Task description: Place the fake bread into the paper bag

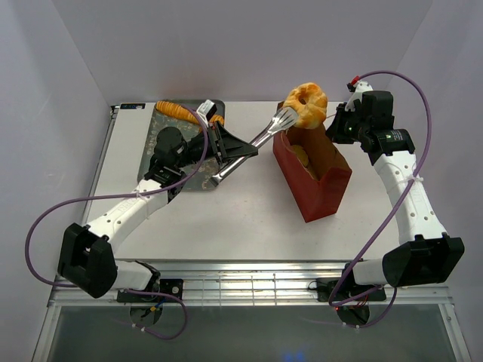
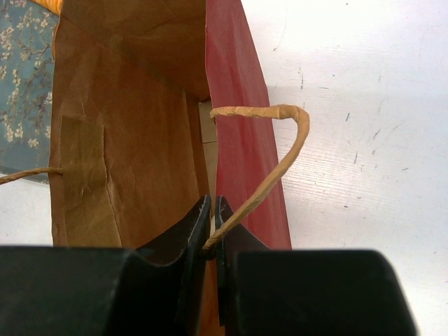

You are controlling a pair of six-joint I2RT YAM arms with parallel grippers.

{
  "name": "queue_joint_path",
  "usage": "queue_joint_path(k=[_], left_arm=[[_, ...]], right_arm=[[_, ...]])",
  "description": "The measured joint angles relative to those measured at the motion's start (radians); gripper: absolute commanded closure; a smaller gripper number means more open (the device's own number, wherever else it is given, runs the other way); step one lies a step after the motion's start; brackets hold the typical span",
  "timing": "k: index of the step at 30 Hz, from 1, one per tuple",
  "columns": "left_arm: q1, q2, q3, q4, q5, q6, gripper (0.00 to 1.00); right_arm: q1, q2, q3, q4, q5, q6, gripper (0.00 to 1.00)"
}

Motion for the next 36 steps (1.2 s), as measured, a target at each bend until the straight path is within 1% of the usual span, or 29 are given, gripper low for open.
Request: queue_joint_path(k=[1,3,4,6,15,19,22,25,32,36], left_arm=[[-0.008,0.006,-0.002,0.0,-0.008,0.002,0.64],[-0.021,0.018,-0.006,-0.008,-0.019,0.006,0.57],[-0.026,0.024,-0.01,-0.009,-0.024,0.006,0.51],[-0.032,0.029,-0.018,-0.016,-0.031,0.008,0.48],[-0.034,0.036,-0.026,-0.014,-0.051,0.009,0.47],[-0.034,0.036,-0.026,-0.014,-0.054,0.009,0.51],[-0.012,0.034,-0.026,-0.015,-0.045,0.01,0.53],[0.054,0.024,-0.026,-0.02,-0.024,0.009,0.53],[0.344,-0.044,-0.062,-0.023,0.039,-0.001,0.53],[0.421,-0.065,-0.083,-0.021,0.079,-0.003,0.52]], right_arm=[[0.0,0.0,0.0,0.0,0.0,0.0,0.88],[0.0,0.0,0.0,0.0,0.0,0.0,0.88],[0.0,0.0,0.0,0.0,0.0,0.0,0.88],[0.0,0.0,0.0,0.0,0.0,0.0,0.88],[0.0,0.0,0.0,0.0,0.0,-0.001,0.88],[0.0,0.0,0.0,0.0,0.0,-0.001,0.88],[0.0,0.0,0.0,0.0,0.0,-0.001,0.88],[0.0,-0.002,0.0,0.0,0.0,-0.002,0.87],[0.0,-0.006,-0.002,0.0,0.001,-0.002,0.88],[0.0,-0.006,-0.002,0.0,0.001,-0.002,0.88]])
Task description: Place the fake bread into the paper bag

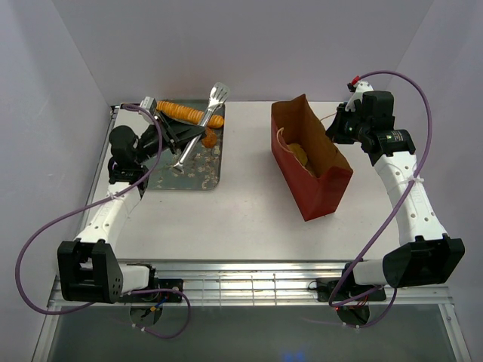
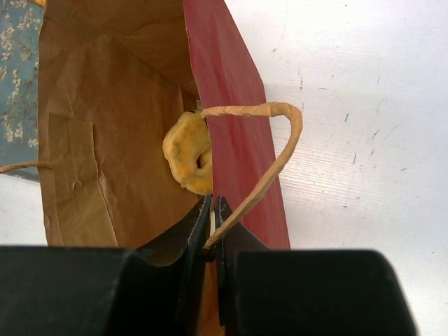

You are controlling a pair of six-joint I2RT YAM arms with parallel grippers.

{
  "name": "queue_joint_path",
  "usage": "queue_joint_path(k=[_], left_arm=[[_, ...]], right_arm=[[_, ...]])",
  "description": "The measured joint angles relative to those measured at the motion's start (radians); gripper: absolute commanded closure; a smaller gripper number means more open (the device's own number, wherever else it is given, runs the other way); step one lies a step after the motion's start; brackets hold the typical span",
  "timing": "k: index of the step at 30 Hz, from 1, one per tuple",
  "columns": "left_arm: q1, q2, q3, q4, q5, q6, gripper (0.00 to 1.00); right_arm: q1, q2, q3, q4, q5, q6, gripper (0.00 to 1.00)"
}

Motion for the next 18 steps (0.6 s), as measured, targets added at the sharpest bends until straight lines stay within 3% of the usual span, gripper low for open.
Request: queue_joint_path(k=[9,18], left_arm=[[0.046,-0.008,-0.173,0.007,0.036,0.003,0.52],[0.12,0.096,-0.326,0.022,-0.006,0.012,0.45]], right_arm=[[0.0,0.0,0.0,0.0,0.0,0.0,0.87],[0.0,-0.001,0.0,0.0,0.0,-0.002,0.87]])
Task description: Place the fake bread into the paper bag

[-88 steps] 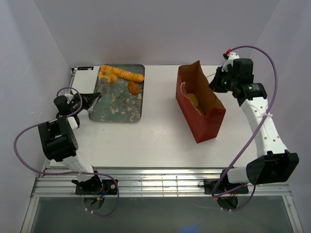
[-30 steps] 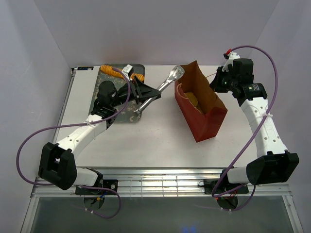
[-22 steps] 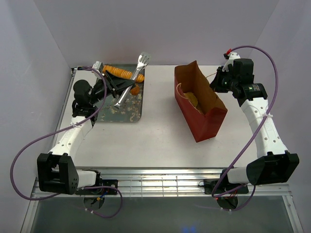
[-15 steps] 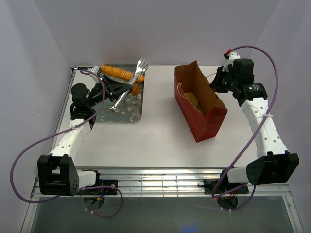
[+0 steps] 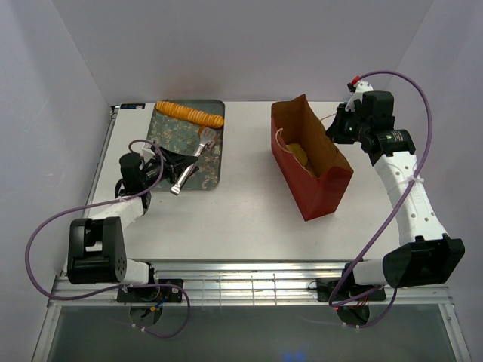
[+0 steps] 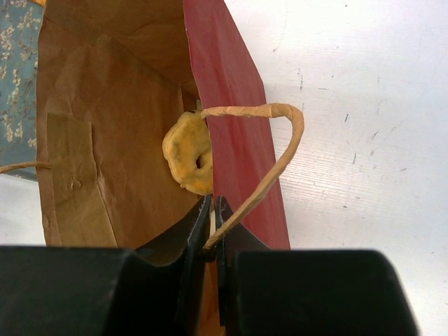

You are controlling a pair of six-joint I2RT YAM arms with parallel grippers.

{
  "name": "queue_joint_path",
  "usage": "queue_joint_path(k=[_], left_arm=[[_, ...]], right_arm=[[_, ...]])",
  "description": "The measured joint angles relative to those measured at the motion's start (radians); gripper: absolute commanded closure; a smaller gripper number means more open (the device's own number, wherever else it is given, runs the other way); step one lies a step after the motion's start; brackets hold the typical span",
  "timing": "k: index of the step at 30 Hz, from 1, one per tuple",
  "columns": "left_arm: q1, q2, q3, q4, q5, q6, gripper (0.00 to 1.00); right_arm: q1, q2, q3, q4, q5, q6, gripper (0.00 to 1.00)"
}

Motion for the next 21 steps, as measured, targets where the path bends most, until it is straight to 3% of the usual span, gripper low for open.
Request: queue_joint_path(k=[21], left_arm=[[0.01,0.411,-0.069,0.325,-0.078,-0.126,0.41]], right_arm=[[0.0,0.0,0.0,-0.002,0.0,-0.001,0.87]])
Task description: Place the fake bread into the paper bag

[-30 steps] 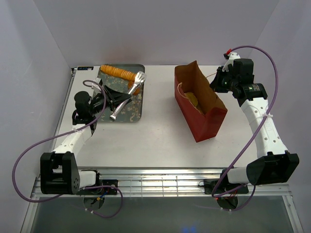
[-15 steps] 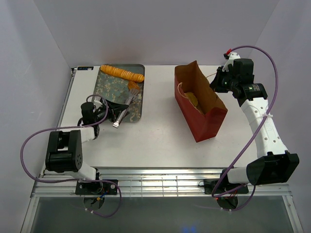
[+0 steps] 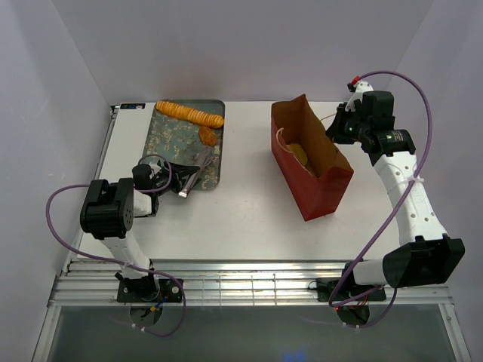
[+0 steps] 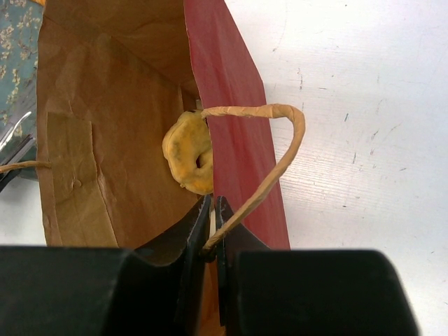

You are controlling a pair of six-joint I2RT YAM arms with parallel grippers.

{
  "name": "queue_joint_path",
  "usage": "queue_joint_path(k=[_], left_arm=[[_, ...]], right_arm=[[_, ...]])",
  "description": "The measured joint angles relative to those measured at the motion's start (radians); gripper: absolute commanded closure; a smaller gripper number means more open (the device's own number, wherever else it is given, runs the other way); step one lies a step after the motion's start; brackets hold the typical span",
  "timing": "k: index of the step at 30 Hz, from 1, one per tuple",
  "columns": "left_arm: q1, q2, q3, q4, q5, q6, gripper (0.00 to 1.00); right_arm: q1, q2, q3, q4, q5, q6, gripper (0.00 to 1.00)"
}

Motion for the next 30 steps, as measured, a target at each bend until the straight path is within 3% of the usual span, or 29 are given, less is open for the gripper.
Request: queue_joint_path(k=[11,30], left_arm=[[0.006,0.188,0.071,0.169,-0.02,-0.095,0.4],[0.006,0.222,0.187,0.141,-0.079,-0.097,0.39]], right_arm=[[0.0,0.0,0.0,0.0,0.0,0.0,0.87],[0.0,0.0,0.0,0.0,0.0,0.0,0.87]])
